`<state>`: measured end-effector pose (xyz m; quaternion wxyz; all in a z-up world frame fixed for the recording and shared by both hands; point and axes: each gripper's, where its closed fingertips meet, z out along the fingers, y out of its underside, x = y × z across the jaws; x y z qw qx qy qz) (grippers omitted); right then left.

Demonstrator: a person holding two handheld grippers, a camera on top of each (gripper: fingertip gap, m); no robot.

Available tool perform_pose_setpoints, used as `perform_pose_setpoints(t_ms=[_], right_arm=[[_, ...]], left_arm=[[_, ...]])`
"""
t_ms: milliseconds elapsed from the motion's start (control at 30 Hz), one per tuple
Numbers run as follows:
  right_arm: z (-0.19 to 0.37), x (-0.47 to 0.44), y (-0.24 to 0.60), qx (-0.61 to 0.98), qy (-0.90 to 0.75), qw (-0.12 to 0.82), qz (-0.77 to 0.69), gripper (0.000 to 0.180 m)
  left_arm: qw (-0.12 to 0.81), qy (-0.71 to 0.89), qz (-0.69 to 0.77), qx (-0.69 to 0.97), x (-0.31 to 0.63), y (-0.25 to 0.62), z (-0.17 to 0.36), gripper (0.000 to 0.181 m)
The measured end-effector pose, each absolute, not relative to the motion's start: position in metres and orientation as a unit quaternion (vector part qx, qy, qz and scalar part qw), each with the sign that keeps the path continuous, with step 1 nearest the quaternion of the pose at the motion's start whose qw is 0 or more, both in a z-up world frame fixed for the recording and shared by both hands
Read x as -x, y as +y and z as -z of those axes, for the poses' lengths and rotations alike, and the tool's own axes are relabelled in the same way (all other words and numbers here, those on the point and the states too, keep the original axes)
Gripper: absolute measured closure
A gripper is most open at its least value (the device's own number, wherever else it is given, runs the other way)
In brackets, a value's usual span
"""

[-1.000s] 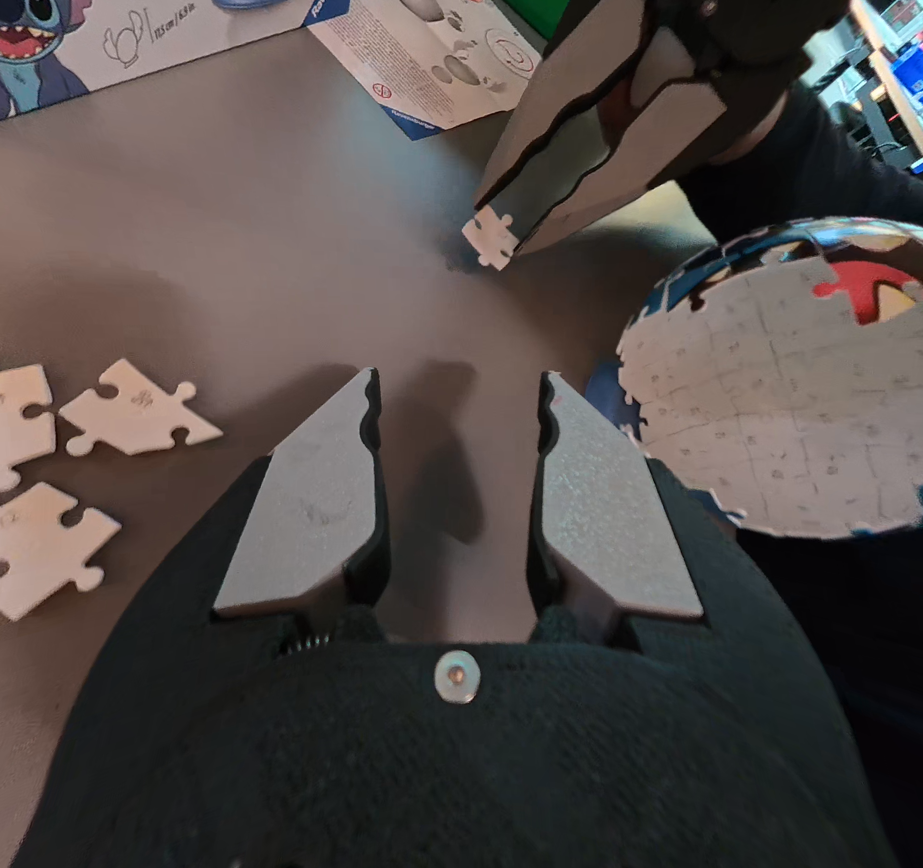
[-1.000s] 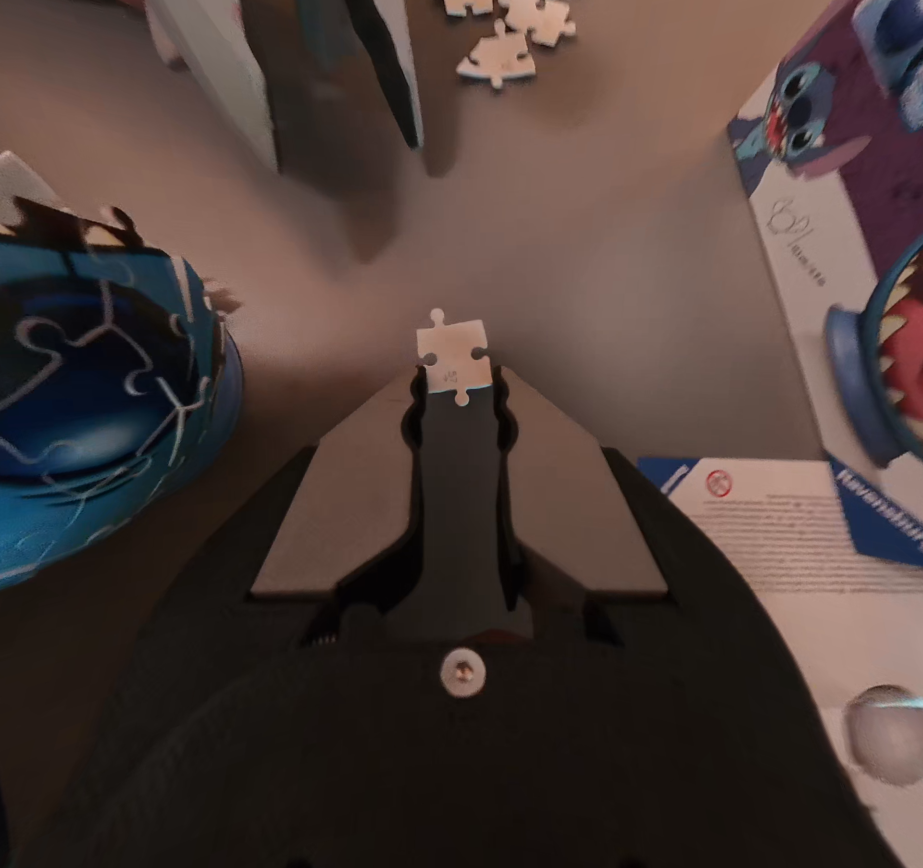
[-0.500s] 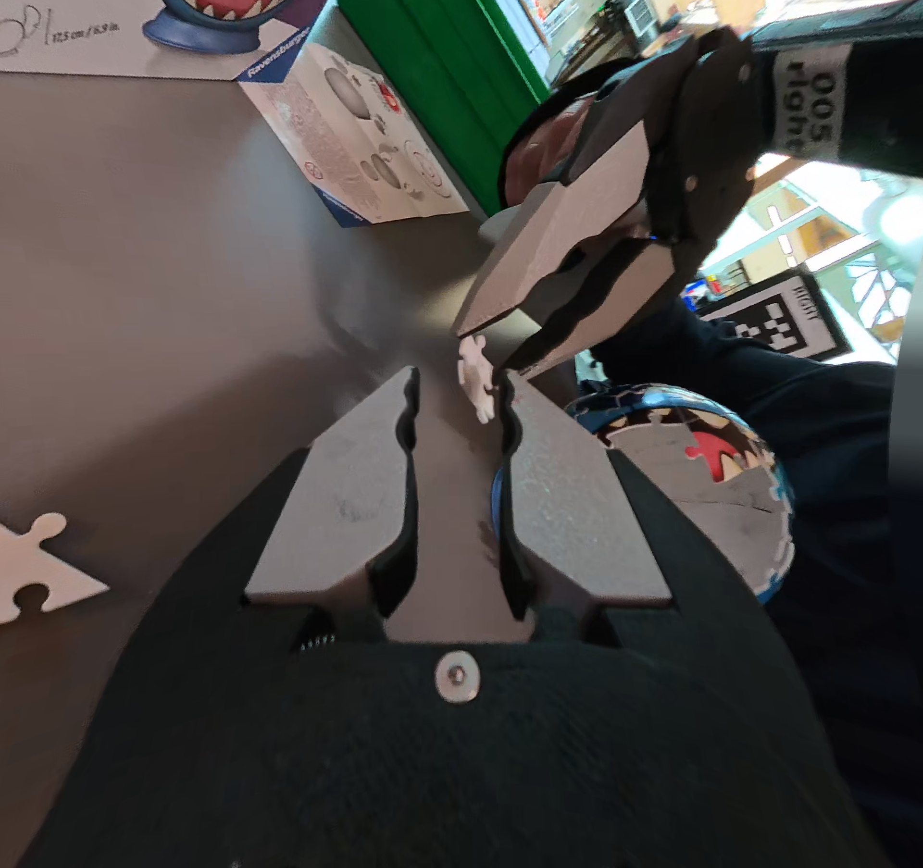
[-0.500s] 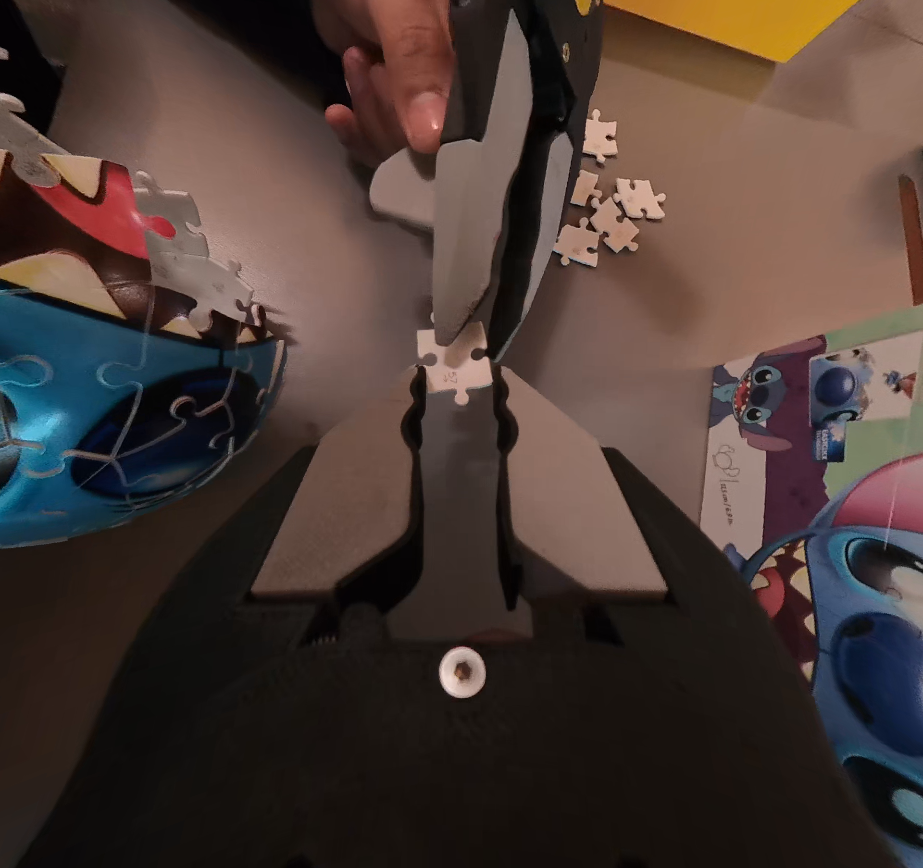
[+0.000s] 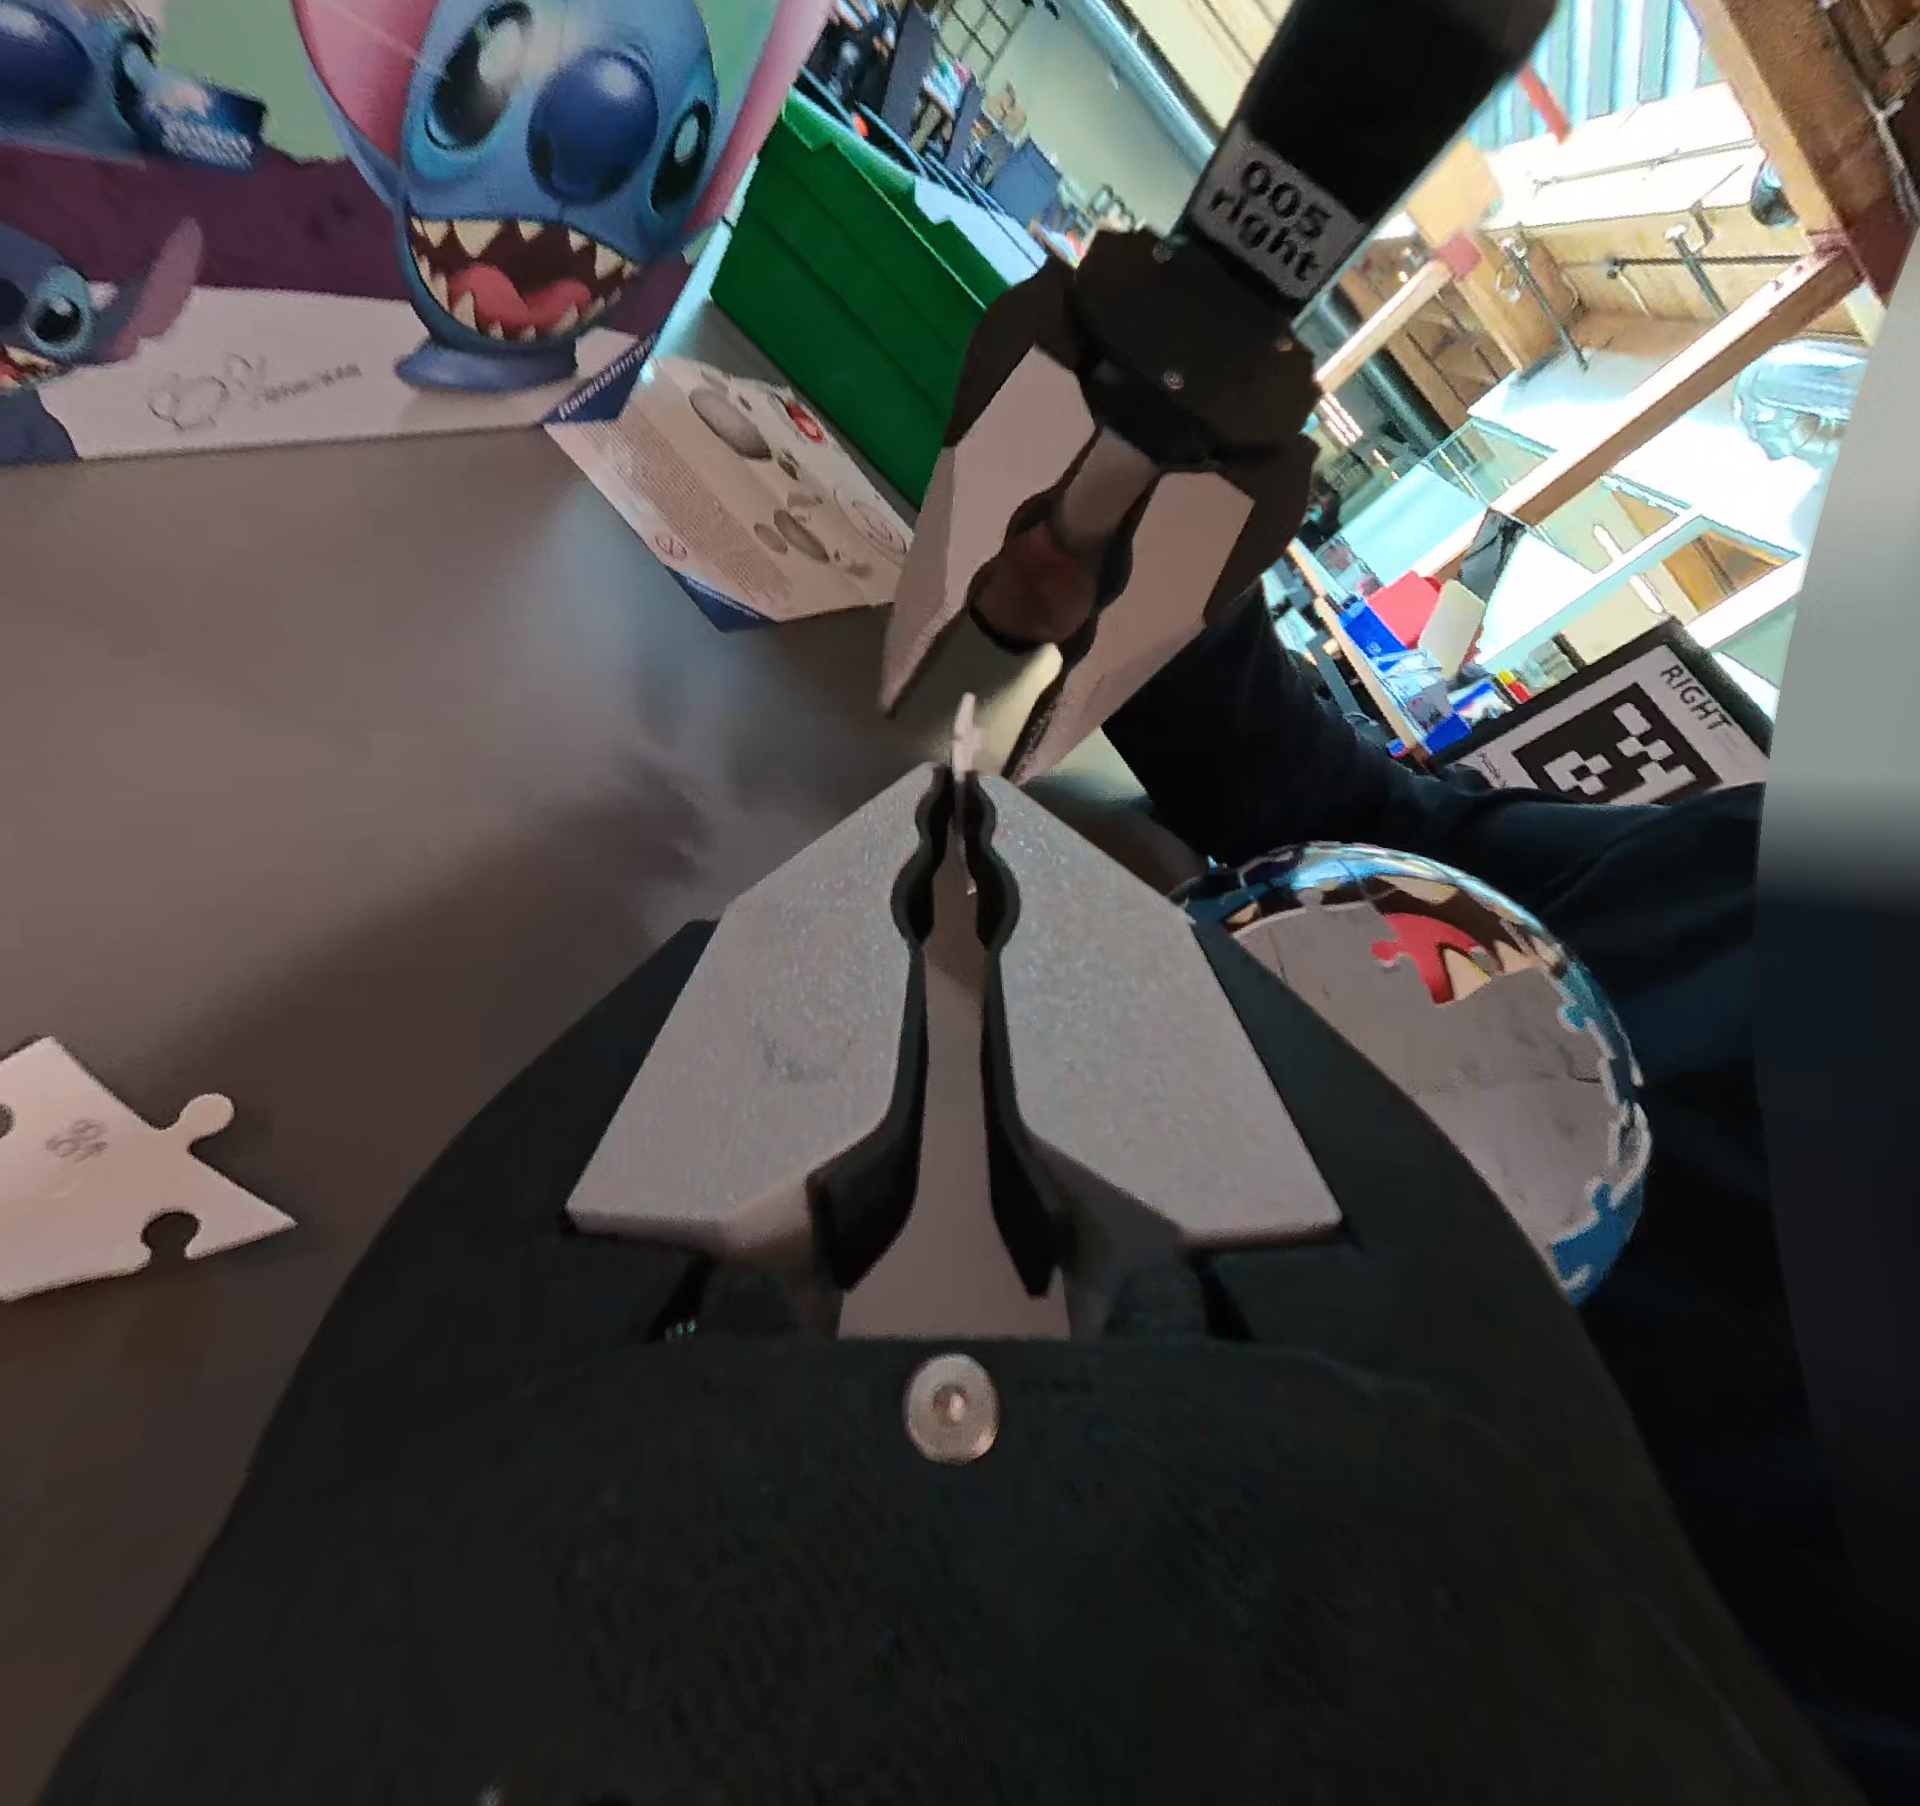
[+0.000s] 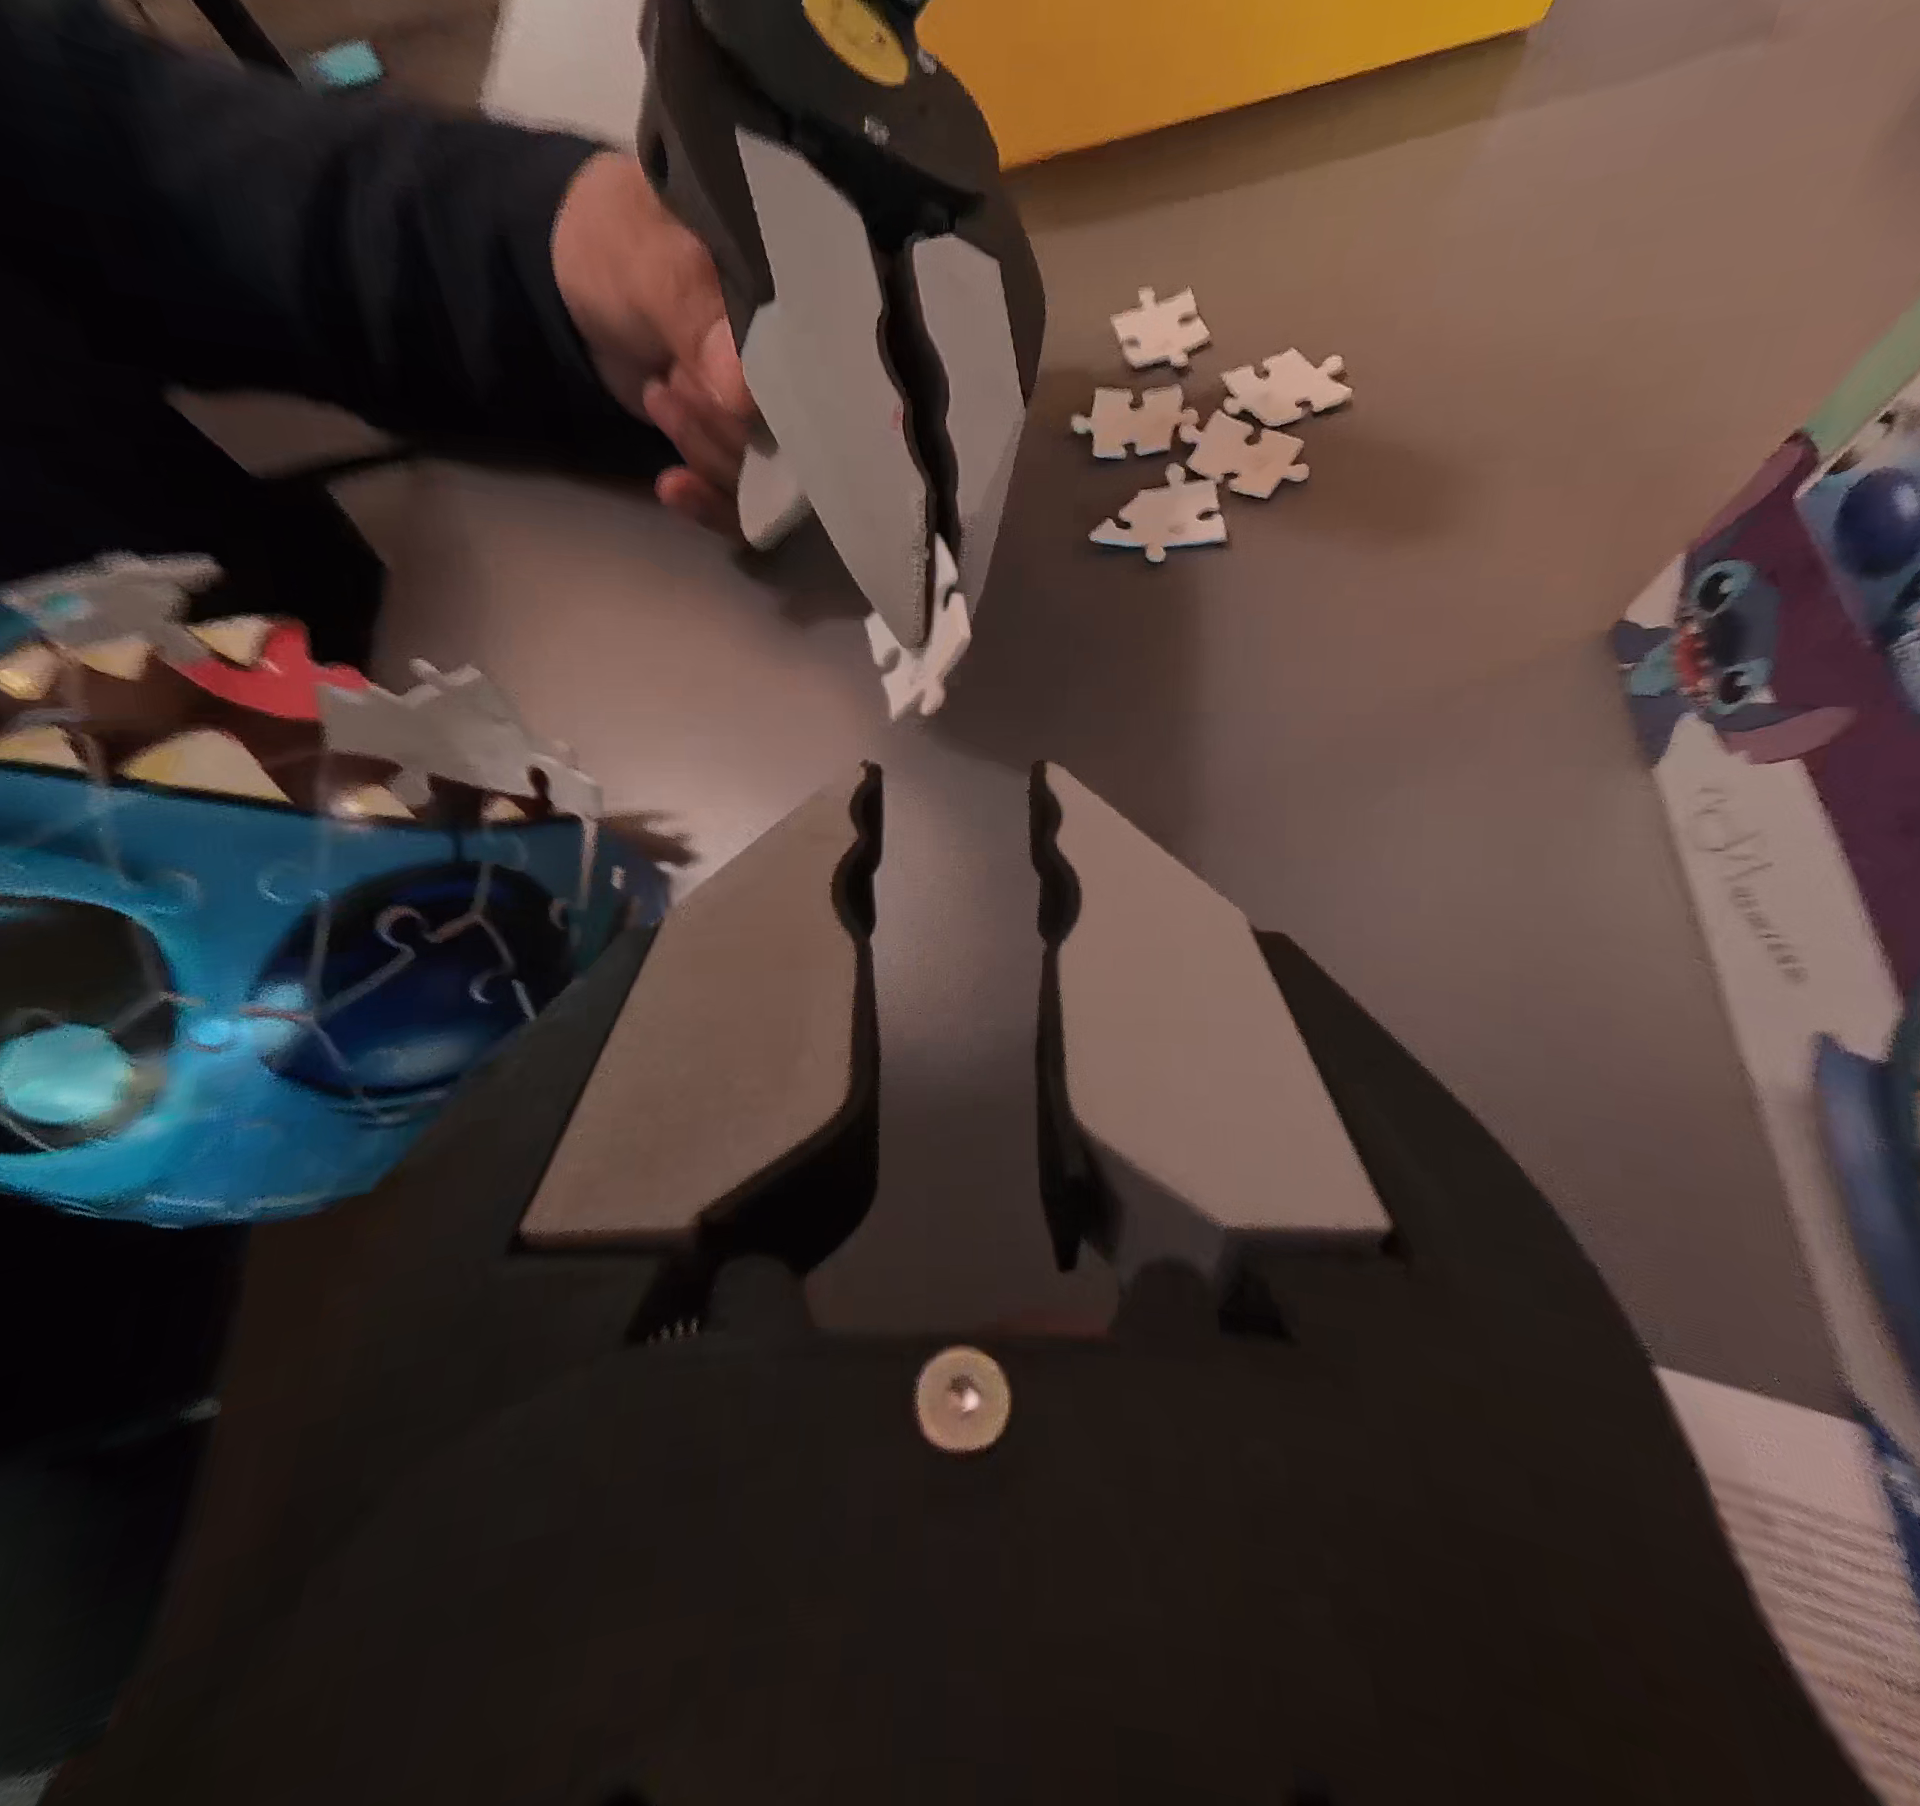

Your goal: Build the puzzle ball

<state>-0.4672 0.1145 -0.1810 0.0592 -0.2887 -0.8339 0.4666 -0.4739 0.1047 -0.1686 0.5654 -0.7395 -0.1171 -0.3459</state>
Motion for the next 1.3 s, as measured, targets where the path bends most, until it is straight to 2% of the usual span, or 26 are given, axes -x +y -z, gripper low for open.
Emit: perform_pose_setpoints(t_ms=[100,167,300,833,900,1100,1300], right_arm=[[0.167,0.467,0.104,0.305,-0.795,0.006,-0.524,0.158],[0.163,0.473,0.104,0.331,-0.772,-0.017,-0.543,0.169],[0.161,0.479,0.097,0.348,-0.752,-0.053,-0.557,0.178],[0.163,0.479,0.088,0.324,-0.797,-0.025,-0.509,0.180],[0.162,0.472,0.088,0.307,-0.818,-0.022,-0.486,0.180],[0.152,0.451,0.080,0.226,-0.899,-0.025,-0.374,0.180],[0.170,0.434,0.059,0.166,-0.944,-0.125,-0.255,0.180]], left_arm=[[0.577,-0.123,0.326,0.739,0.477,0.103,0.166,0.181],[0.587,-0.127,0.315,0.735,0.478,0.102,0.164,0.181],[0.606,-0.129,0.298,0.726,0.479,0.100,0.158,0.181],[0.565,-0.121,0.312,0.754,0.469,0.092,0.172,0.180],[0.548,-0.122,0.320,0.763,0.463,0.085,0.174,0.162],[0.496,-0.112,0.246,0.825,0.463,0.049,0.193,0.141],[0.494,-0.114,0.234,0.830,0.459,0.031,0.190,0.140]])
